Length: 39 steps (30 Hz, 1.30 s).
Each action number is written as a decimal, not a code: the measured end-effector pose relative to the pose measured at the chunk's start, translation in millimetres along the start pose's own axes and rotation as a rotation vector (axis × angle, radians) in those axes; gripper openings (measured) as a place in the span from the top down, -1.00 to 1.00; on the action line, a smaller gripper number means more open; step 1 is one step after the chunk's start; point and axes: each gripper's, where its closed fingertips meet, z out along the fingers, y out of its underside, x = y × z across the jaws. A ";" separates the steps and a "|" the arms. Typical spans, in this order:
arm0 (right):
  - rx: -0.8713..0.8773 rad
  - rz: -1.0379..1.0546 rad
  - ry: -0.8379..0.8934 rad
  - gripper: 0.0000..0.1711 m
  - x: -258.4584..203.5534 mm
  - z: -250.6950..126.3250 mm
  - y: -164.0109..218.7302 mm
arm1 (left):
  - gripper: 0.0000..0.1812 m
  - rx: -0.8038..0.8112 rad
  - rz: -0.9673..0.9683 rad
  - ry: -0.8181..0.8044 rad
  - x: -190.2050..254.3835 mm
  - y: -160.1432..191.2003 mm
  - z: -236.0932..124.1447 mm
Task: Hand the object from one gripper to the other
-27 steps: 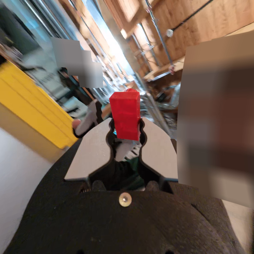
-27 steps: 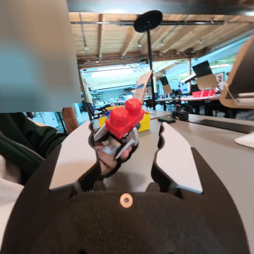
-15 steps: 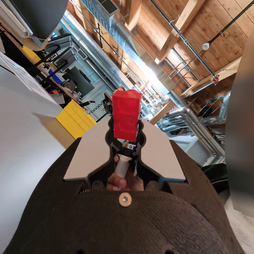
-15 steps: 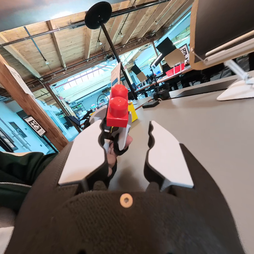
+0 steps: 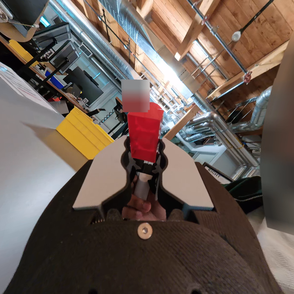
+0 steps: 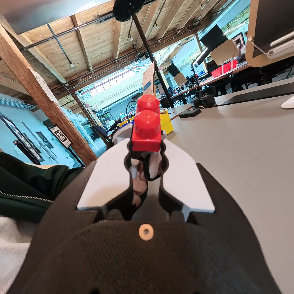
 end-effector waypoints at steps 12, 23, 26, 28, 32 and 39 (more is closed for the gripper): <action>-0.203 -0.303 -0.218 0.60 4.7 -31.1 -19.7 | 0.31 -0.481 0.564 -0.044 -15.6 20.3 -8.2; -0.418 -0.407 -0.329 0.60 -1.9 -40.4 15.1 | 0.52 -0.623 0.611 0.071 -5.7 40.5 -17.6; -0.415 -0.421 -0.327 0.60 -1.8 -39.9 15.7 | 0.60 -0.631 0.652 0.081 -3.2 41.4 -17.4; -0.363 -0.455 -0.306 0.54 -0.2 -37.3 10.2 | 0.60 -0.607 0.676 0.056 -3.4 36.0 -14.7; -0.227 -0.507 -0.216 0.13 5.0 -33.1 -12.4 | 0.60 -0.569 0.680 0.026 -6.1 27.8 -13.7; -0.221 -0.472 -0.235 0.19 -1.2 -30.8 -12.5 | 0.60 -0.569 0.690 0.043 -4.2 32.6 -12.5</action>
